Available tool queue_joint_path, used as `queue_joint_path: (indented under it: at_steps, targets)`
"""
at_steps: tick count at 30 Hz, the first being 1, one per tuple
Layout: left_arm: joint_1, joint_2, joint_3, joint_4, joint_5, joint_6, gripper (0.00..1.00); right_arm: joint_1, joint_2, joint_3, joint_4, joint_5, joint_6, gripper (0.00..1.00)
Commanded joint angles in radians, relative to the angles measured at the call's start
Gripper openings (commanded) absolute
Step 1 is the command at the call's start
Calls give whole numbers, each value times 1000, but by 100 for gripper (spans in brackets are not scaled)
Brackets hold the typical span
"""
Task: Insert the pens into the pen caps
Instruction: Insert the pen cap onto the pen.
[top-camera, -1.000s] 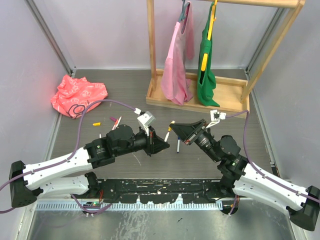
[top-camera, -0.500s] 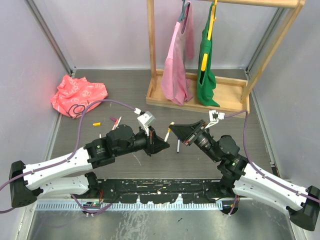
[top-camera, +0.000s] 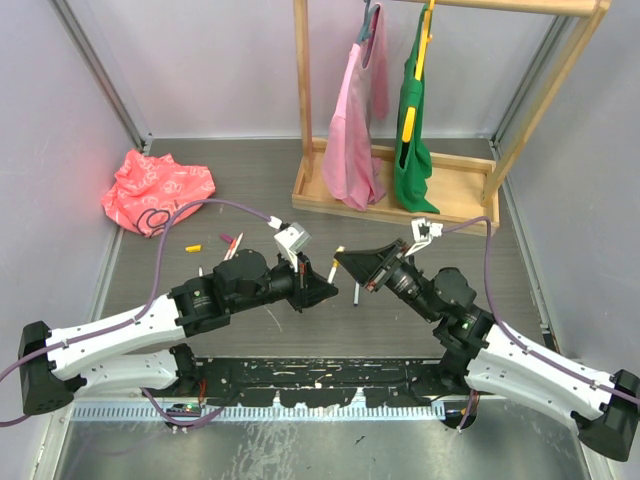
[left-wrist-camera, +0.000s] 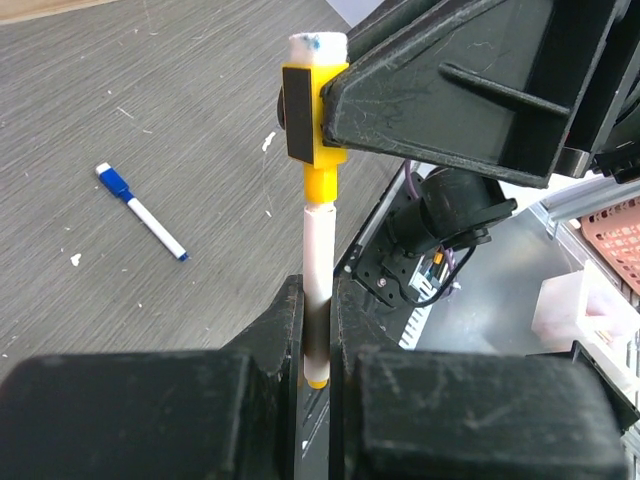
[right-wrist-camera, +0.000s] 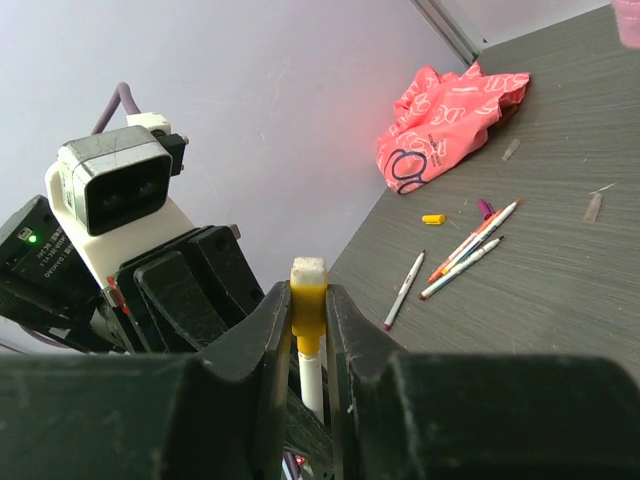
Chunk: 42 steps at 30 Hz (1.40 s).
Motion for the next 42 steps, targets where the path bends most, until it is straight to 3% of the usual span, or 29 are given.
queue_joint_path:
  at_steps: [1,14,29,33,42]
  targets:
    - [-3,-10,23,68,-22,9,0,6,22,49,10,-107,-6,0]
    - [-2,-23,49,95,-115,24,0,6,70,72,13,-209,-24,0]
    - [-3,-7,160,197,-148,139,0,9,86,128,-45,-243,-92,0]
    - [-2,-6,172,189,-108,171,0,9,78,187,-87,-229,-137,15]
    - [-3,-21,179,150,-38,208,0,9,77,317,-131,-180,-239,34]
